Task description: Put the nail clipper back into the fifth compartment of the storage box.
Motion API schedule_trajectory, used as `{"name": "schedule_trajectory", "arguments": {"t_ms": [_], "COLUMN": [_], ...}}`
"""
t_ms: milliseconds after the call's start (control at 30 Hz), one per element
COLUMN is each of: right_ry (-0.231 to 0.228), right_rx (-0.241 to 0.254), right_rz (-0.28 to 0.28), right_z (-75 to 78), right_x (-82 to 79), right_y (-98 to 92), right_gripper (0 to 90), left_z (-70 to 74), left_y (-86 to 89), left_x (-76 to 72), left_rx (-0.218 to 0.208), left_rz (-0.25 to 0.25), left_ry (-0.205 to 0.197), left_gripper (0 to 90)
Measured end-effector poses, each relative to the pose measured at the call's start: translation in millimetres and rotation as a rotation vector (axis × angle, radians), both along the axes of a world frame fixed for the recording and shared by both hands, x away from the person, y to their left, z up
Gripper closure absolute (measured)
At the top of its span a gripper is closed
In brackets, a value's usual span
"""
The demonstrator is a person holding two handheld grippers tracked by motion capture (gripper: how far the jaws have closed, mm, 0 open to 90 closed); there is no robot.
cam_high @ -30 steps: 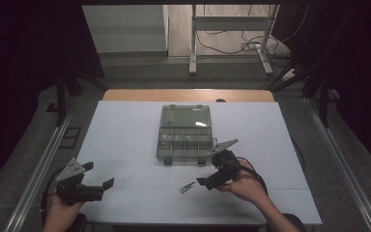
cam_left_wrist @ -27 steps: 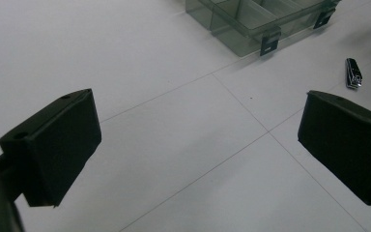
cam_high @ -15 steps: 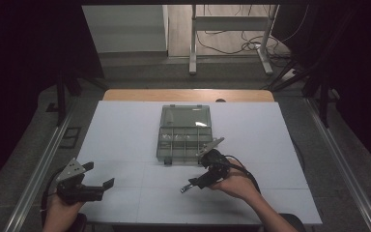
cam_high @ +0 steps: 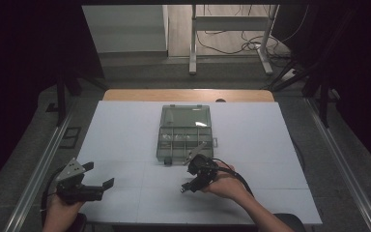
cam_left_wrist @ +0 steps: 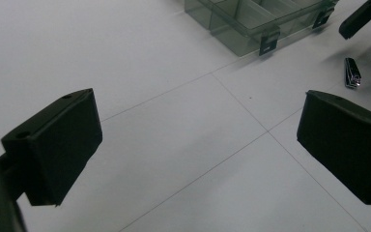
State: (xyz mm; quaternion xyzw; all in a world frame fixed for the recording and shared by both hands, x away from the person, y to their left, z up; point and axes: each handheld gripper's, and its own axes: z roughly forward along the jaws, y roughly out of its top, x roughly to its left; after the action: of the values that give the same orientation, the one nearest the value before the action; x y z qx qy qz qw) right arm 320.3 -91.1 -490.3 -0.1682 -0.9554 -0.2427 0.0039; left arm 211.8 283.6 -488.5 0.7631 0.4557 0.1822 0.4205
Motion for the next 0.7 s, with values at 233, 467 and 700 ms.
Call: {"name": "schedule_trajectory", "arguments": {"t_ms": [233,467,700], "right_ry": [0.021,0.024,0.003], "right_rx": [-0.032,-0.076,-0.073], "right_rz": [0.052,0.101,0.067], "right_z": [-8.4,-17.4,-18.6], "right_x": [-1.3,-6.2,-4.2], "right_y": [8.7,15.9,12.8], "right_gripper": [48.8,59.1,78.1], "left_z": [0.0,-0.1,0.0], "left_y": [0.1,0.1,-0.1], "left_x": [0.0,0.1,-0.5], "left_rx": [-0.001,0.0,0.003], "left_rz": [-0.001,-0.002,-0.003], "left_ry": [0.0,0.0,-0.004], "left_gripper": [2.7,2.7,2.8]}}
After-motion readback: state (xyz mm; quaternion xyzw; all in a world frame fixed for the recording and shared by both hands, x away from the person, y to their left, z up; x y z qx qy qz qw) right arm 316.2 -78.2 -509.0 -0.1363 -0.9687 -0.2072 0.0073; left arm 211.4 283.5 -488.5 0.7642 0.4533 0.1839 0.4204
